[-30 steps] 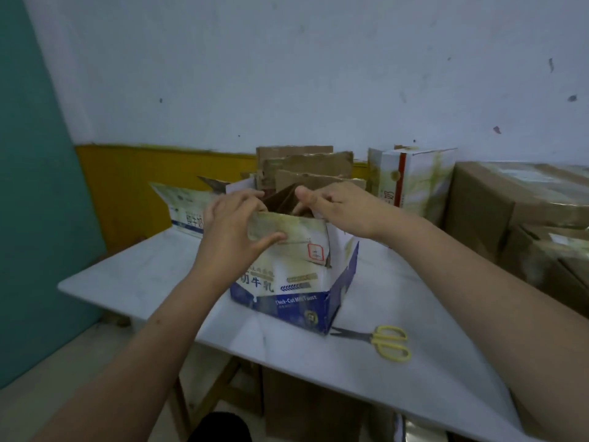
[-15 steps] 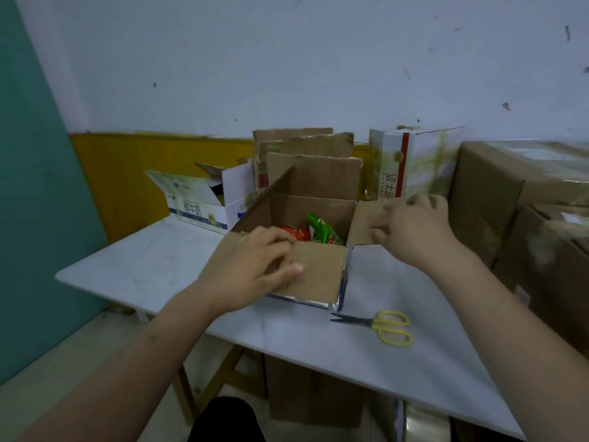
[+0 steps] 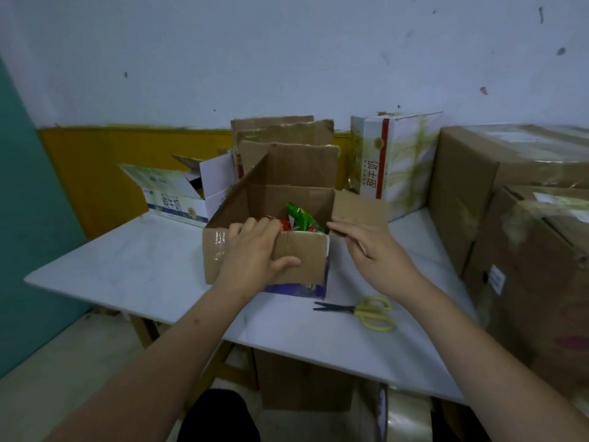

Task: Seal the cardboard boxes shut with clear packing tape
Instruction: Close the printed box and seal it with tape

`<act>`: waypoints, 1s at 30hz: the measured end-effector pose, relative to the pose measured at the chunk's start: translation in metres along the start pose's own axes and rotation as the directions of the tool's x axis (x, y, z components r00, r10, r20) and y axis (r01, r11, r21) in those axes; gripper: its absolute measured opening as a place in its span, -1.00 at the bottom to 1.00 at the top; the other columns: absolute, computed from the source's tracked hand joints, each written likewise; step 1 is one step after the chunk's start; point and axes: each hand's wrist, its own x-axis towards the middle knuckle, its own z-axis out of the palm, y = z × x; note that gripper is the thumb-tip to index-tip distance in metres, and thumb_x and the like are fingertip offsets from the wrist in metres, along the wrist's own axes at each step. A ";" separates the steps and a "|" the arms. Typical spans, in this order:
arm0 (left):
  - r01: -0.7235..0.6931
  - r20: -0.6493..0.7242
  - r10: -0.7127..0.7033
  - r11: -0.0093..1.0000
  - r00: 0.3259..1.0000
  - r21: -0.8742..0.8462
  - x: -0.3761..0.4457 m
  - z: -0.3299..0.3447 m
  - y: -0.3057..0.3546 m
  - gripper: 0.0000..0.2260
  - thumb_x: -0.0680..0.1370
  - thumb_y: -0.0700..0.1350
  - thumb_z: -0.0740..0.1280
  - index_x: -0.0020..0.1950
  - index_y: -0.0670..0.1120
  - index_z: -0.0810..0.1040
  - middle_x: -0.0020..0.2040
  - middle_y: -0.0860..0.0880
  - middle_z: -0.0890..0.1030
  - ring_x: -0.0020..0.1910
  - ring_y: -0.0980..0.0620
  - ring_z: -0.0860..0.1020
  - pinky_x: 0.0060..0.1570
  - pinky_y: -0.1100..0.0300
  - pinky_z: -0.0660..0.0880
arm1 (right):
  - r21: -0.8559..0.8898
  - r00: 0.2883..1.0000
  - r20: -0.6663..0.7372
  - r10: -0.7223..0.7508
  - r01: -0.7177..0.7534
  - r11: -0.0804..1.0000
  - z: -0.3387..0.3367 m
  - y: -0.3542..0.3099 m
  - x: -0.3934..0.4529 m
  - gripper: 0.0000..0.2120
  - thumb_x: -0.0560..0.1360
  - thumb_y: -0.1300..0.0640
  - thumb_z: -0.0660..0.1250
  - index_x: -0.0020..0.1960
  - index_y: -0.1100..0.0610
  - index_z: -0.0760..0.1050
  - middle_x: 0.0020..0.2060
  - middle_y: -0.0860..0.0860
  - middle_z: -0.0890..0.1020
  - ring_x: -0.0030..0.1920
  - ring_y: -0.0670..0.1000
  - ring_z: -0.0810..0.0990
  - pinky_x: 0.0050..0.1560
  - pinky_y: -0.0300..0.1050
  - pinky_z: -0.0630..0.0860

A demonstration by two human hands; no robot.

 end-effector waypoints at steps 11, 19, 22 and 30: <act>0.159 -0.146 -0.292 0.803 0.945 -0.575 -0.104 -0.027 0.100 -0.60 0.50 -0.04 0.46 0.29 -0.03 0.45 0.21 -0.01 0.46 0.18 0.01 0.47 0.21 0.23 0.41 | 0.091 0.940 -0.253 0.230 -0.214 0.973 -0.022 -0.012 -0.139 -0.78 0.58 0.21 0.33 0.20 0.07 0.61 0.07 -0.04 0.60 -0.02 -0.12 0.58 0.00 -0.33 0.49; 0.734 0.621 -0.471 0.090 0.627 -0.673 -0.173 0.013 0.207 -0.61 0.49 0.04 0.48 0.16 0.00 0.36 -0.04 0.04 0.53 -0.20 0.26 0.51 -0.23 0.49 0.42 | 0.379 0.591 -0.358 0.723 -0.615 0.691 0.007 -0.041 -0.230 -0.68 0.62 0.11 0.25 -0.28 -0.03 0.59 -0.40 -0.12 0.63 -0.28 -0.16 0.62 -0.18 -0.36 0.45; 0.768 0.704 -0.351 0.073 0.617 -0.636 -0.162 0.023 0.215 -0.52 0.52 0.09 0.46 0.26 0.06 0.24 -0.01 0.25 0.46 -0.18 0.50 0.46 -0.22 0.55 0.37 | 0.433 0.530 -0.267 0.805 -0.680 0.592 0.014 -0.040 -0.234 -0.70 0.63 0.06 0.23 -0.21 0.00 0.65 -0.32 -0.16 0.66 -0.21 -0.27 0.60 -0.21 -0.48 0.38; 0.858 0.878 -0.054 -0.193 0.475 -0.476 -0.147 0.018 0.199 -0.76 0.51 -0.10 0.48 0.12 -0.18 0.66 0.01 -0.20 0.72 -0.02 -0.19 0.70 0.15 -0.15 0.60 | 0.651 0.402 0.029 0.915 -0.702 0.288 0.021 -0.050 -0.226 -0.73 0.57 -0.12 0.31 -0.10 0.05 0.64 -0.22 0.00 0.69 -0.25 -0.17 0.65 -0.17 -0.28 0.51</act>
